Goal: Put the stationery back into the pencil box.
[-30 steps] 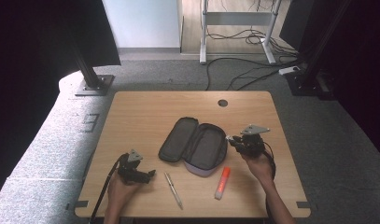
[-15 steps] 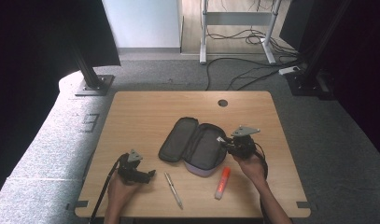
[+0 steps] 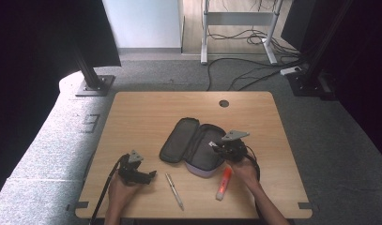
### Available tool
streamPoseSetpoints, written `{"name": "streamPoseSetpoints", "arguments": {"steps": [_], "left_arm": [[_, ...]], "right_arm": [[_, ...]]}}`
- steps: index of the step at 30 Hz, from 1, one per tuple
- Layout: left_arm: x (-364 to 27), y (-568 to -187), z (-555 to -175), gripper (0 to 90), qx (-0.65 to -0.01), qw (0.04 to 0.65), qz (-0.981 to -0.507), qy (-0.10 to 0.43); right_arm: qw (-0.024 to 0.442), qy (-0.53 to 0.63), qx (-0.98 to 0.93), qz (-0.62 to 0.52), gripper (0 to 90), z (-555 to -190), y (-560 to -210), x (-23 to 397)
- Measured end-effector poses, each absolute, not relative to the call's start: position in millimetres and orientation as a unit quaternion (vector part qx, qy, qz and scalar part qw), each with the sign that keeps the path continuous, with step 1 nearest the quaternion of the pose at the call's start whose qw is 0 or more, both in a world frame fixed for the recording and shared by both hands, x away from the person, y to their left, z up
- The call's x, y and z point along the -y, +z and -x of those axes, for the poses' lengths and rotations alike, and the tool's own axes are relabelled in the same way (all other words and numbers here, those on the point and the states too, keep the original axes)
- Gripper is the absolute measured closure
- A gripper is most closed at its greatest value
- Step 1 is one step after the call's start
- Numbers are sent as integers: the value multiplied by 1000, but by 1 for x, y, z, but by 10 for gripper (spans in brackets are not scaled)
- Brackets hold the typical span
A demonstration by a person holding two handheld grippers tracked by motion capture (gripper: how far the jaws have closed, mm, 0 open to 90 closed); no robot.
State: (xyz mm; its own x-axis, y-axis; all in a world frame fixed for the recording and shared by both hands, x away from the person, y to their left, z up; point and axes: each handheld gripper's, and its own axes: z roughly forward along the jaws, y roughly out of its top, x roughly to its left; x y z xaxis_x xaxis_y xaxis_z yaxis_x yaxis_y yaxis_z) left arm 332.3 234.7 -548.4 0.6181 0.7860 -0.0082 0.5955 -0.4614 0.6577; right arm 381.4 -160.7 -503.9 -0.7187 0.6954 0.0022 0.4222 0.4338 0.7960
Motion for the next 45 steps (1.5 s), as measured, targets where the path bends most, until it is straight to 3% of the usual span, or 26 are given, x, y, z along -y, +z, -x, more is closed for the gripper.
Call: {"name": "streamPoseSetpoints", "arguments": {"steps": [18,29,39,45], "left_arm": [[-235,-548,-332,0,-411,318,-841,150],[-235,-548,-332,0,-410,318,-842,150],[-235,-548,-332,0,-410,318,-842,150],[-235,-548,-332,0,-410,318,-842,150]], "right_arm": [[148,382,-853,-324,713,-387,-530,142],[134,384,-851,-332,565,-389,-528,144],[136,383,-851,-333,346,-386,-516,150],[140,387,-848,-335,286,-383,-510,155]]}}
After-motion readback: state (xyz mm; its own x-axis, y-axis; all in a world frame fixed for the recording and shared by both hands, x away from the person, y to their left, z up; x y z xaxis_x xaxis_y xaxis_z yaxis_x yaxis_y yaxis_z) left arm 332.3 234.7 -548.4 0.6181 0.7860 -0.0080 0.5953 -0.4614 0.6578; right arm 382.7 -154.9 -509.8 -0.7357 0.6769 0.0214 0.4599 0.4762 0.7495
